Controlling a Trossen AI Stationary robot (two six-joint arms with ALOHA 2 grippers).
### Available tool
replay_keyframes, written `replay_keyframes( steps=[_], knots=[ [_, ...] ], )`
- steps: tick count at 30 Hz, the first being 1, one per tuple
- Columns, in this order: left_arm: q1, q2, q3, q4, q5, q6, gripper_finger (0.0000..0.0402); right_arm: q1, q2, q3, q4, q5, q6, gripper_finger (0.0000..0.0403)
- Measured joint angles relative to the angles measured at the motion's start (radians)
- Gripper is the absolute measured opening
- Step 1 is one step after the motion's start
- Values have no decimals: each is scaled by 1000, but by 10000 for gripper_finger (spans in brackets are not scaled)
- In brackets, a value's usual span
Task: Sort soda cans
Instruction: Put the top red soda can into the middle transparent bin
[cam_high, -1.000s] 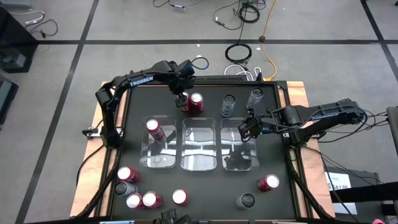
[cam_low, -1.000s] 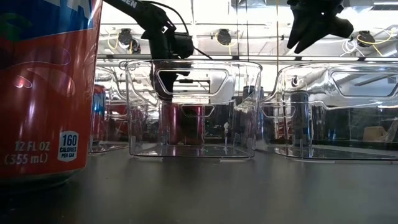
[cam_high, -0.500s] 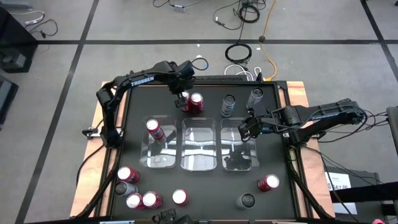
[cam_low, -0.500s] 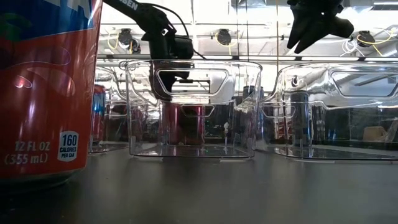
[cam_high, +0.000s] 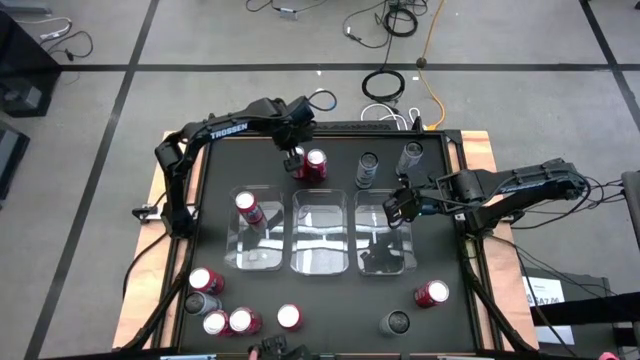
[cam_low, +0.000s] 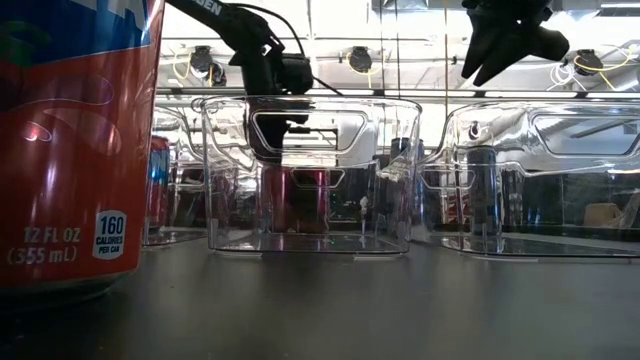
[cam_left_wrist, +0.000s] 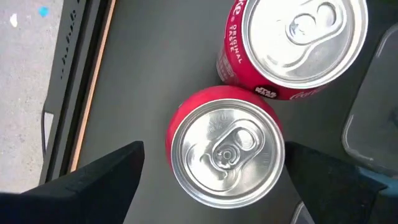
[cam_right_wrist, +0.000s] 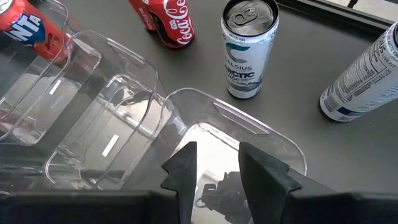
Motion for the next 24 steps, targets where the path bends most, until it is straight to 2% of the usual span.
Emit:
replay_keyframes(
  steps=[5,17,24],
  knots=[
    [-4,-2,-19,3,36,-18,393,0,0,0,0,0,10,110],
    [-4,-2,-45,78,29,-17,393,0,0,0,0,0,9,110],
    [-4,-2,-46,65,7,-17,393,0,0,0,0,0,17,110]
  ],
)
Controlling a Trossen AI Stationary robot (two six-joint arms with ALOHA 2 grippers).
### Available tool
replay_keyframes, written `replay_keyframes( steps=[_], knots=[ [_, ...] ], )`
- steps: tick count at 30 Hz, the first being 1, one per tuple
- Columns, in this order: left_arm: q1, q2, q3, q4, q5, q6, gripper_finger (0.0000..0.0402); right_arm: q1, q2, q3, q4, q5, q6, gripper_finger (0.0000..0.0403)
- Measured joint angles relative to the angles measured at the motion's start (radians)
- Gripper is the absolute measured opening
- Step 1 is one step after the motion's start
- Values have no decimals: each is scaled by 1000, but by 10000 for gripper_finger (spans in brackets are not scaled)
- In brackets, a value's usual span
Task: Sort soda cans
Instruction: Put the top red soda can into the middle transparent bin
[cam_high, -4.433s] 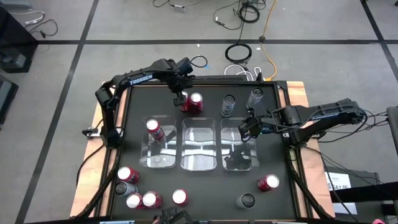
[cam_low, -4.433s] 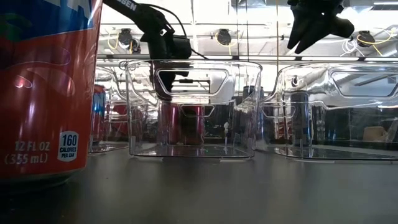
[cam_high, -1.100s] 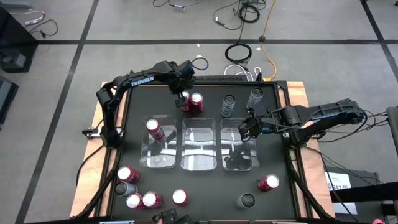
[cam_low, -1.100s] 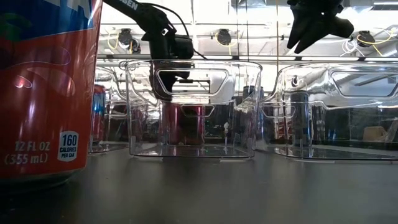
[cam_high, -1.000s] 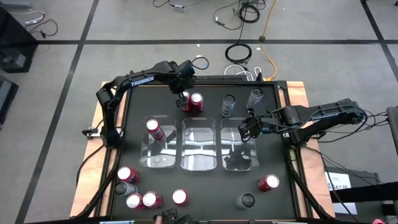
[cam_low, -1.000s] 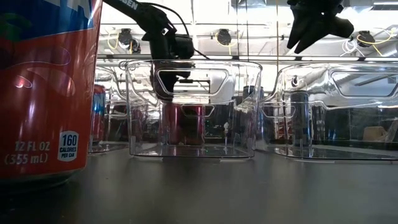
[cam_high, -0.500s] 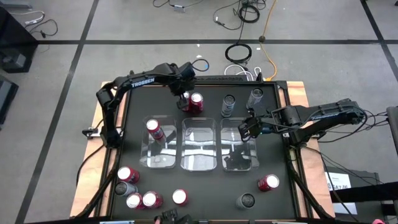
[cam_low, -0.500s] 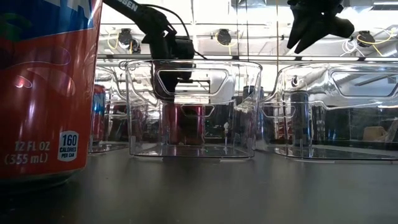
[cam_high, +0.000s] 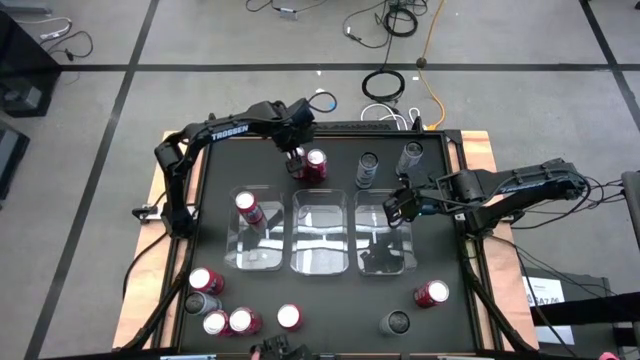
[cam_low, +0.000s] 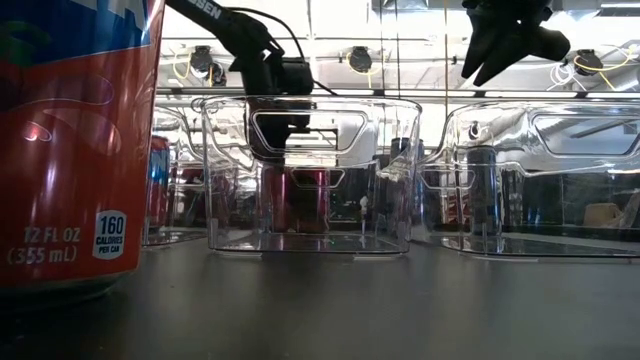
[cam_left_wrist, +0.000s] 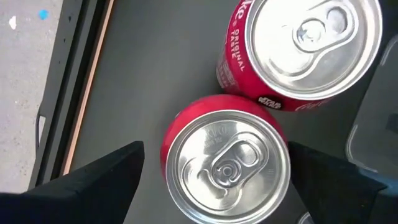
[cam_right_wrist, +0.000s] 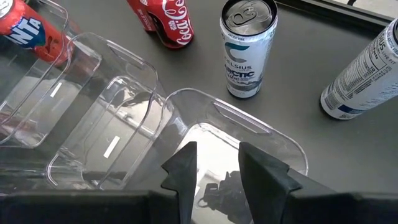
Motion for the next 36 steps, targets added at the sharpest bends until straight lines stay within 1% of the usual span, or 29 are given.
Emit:
replay_keyframes(
  steps=[5,10,12,18,20,23,28,33,36],
  knots=[
    [0,0,-30,11,-4,0,393,0,0,0,0,-2,1,110],
    [-1,0,-33,19,-28,0,390,0,0,0,0,-2,-7,110],
    [-1,0,-33,19,-28,0,380,0,0,0,0,-2,-8,110],
    [0,0,-34,32,-30,-1,325,0,0,0,0,-3,3,110],
    [0,0,-34,32,-30,-1,314,0,0,0,0,-3,5,110],
    [0,0,-34,27,-33,-3,312,0,0,0,0,-3,8,110],
    [0,-4,-34,2,-50,-47,320,0,0,0,0,-3,8,110],
    [0,-23,-19,-73,-75,-55,321,0,0,0,0,0,7,110],
    [0,-46,-5,-110,-108,-81,321,0,0,0,0,3,-3,110]
  ],
)
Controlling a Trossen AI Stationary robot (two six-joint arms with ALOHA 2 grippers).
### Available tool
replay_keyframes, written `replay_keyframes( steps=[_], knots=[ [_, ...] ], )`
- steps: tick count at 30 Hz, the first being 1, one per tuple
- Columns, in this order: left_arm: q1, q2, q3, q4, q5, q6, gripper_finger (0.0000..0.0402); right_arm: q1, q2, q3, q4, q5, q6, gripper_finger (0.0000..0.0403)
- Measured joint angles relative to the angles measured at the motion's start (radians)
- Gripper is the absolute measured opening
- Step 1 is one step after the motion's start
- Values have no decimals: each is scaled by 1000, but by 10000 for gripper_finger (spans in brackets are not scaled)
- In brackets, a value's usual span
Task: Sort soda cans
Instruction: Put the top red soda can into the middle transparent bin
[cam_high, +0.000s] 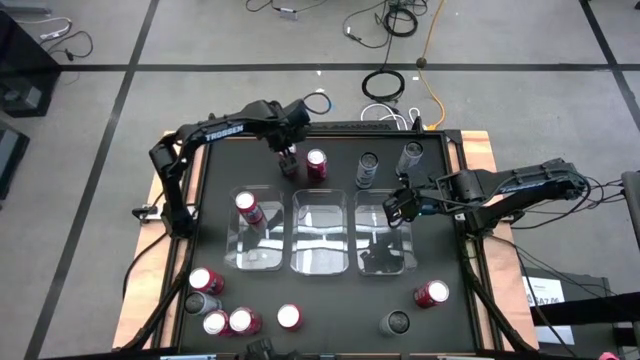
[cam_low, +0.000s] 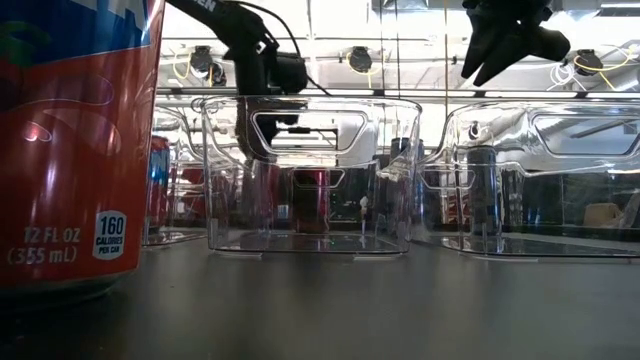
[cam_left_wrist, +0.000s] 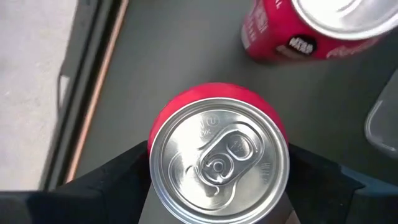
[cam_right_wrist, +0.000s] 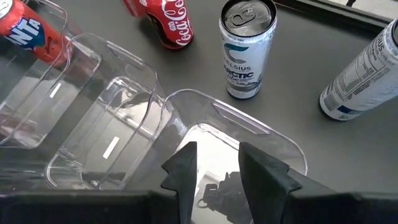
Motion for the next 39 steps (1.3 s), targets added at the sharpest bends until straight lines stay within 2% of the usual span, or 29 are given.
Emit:
replay_keyframes(
  steps=[7,20,28,39],
  knots=[
    [0,-60,21,-96,-37,-124,321,0,0,0,0,0,-69,110],
    [-40,-299,22,-212,-35,-637,321,0,0,0,-1,-33,-254,110],
    [-222,-422,22,-280,-46,-935,322,0,0,0,-21,-57,-321,110],
    [-486,-392,-24,-300,-159,-1228,322,0,0,0,-39,-83,-366,110]
  ],
)
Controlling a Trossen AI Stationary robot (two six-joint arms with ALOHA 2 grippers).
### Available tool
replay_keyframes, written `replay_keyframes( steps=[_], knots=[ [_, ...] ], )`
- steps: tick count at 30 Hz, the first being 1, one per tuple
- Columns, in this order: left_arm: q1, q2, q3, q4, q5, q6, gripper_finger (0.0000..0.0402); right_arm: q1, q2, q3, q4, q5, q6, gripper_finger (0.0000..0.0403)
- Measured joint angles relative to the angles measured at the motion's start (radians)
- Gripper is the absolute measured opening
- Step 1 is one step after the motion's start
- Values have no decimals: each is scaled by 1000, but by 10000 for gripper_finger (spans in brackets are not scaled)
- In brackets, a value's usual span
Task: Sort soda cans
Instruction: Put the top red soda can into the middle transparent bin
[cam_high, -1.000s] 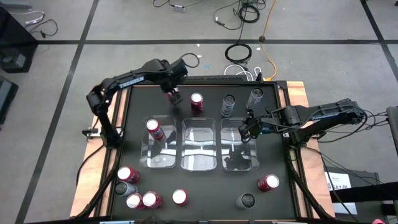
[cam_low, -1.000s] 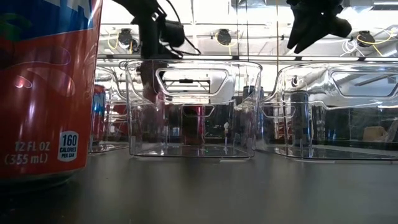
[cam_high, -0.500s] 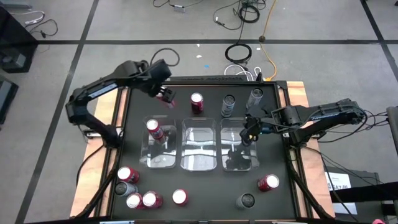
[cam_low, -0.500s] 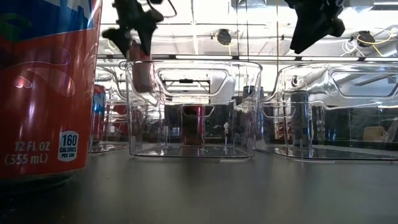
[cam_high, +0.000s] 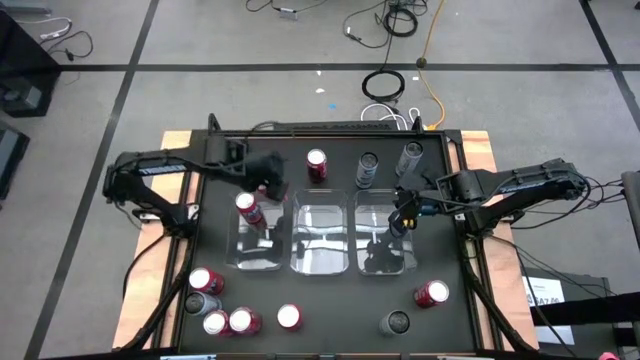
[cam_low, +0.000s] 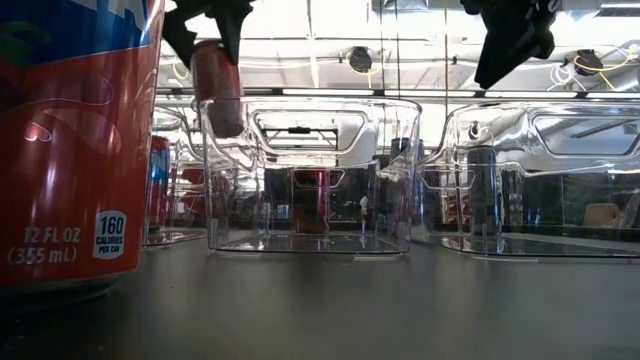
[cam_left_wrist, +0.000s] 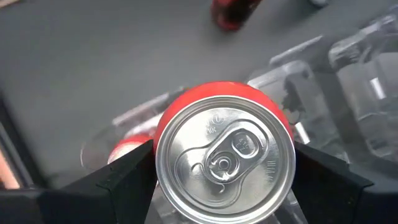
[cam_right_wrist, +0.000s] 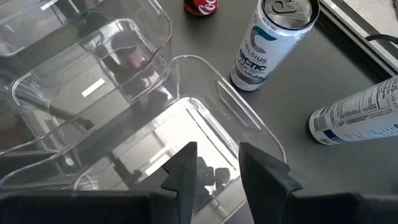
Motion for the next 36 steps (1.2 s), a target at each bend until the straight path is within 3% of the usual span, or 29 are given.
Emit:
replay_keyframes(
  steps=[13,25,36],
  knots=[
    [-69,86,-143,29,-26,-155,322,0,0,0,0,0,-18,110],
    [-69,122,-377,309,-31,-211,322,0,0,0,0,-25,-21,110],
    [-63,118,-398,342,-51,-210,322,0,0,0,1,-21,-25,110]
  ],
)
